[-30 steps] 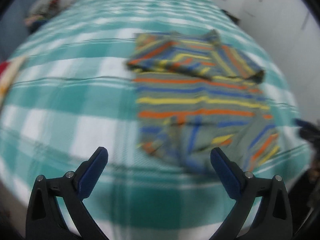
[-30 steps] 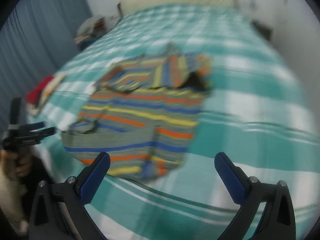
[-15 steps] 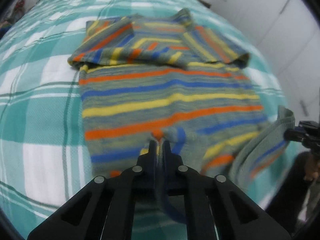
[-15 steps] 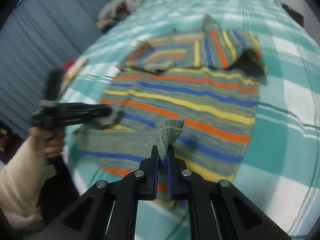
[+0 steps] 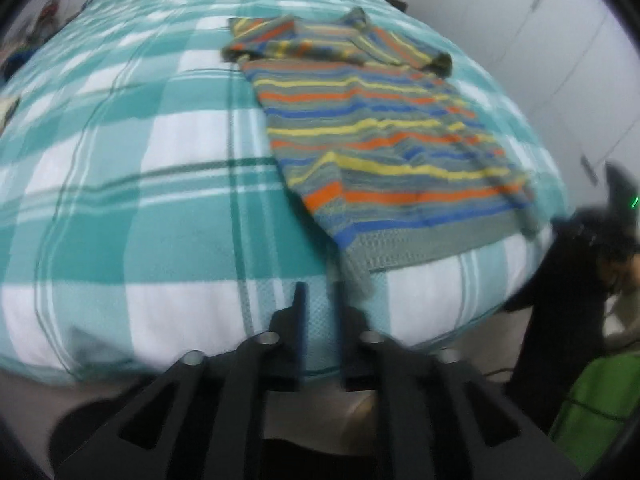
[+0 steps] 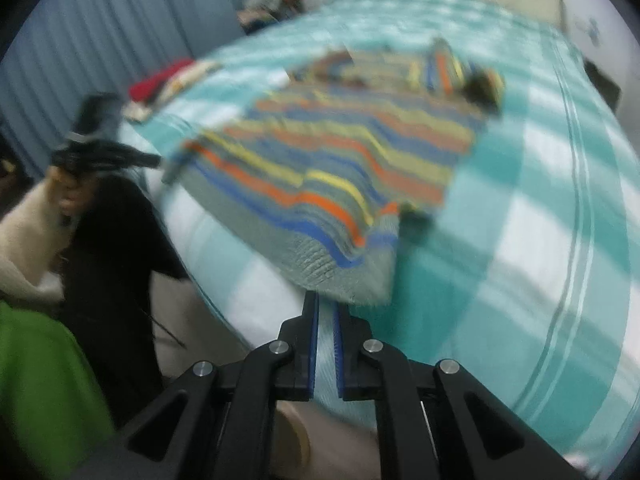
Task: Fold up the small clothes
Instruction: 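Grasp the sweater hem with both tools and lift it to flip it open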
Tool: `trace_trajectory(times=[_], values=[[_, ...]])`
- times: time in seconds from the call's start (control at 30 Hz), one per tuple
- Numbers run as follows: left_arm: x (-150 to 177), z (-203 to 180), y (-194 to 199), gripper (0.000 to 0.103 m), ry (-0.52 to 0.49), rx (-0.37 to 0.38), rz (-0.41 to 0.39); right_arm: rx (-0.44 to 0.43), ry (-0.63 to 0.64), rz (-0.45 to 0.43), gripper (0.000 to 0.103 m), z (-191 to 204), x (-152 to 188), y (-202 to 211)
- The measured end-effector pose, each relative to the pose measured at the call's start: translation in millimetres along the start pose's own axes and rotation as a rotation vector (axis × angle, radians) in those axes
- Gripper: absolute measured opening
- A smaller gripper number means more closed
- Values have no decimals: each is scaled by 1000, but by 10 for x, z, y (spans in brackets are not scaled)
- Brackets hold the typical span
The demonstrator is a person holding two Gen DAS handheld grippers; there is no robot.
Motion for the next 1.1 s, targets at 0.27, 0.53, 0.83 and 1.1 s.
trace_trajectory(times=[0.27,0.53,0.83,1.1], values=[[-253,-31,-260,88,113,119,-80,-141,-352,-86,62,-570,252,89],[-135,-70,-300,5,141,213,9,-255,-489,-36,4,-665,64,-568],[201,61,-379,4,117,95,158,-124,-443,61,3,-546,127,-142],[355,89,-406,22,184,12,154,-11,-437,152,3,-525,139,-646]])
Point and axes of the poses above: each gripper's, at about its wrist camera, not at the fingertips, and y roughly against the way its jaws point, z to its left, x to its underside, the point moved 2 cm from there along -y, roughly the way its jaws point, and after that the axes turned 2 degrees about -z, right-handed, at the moved point
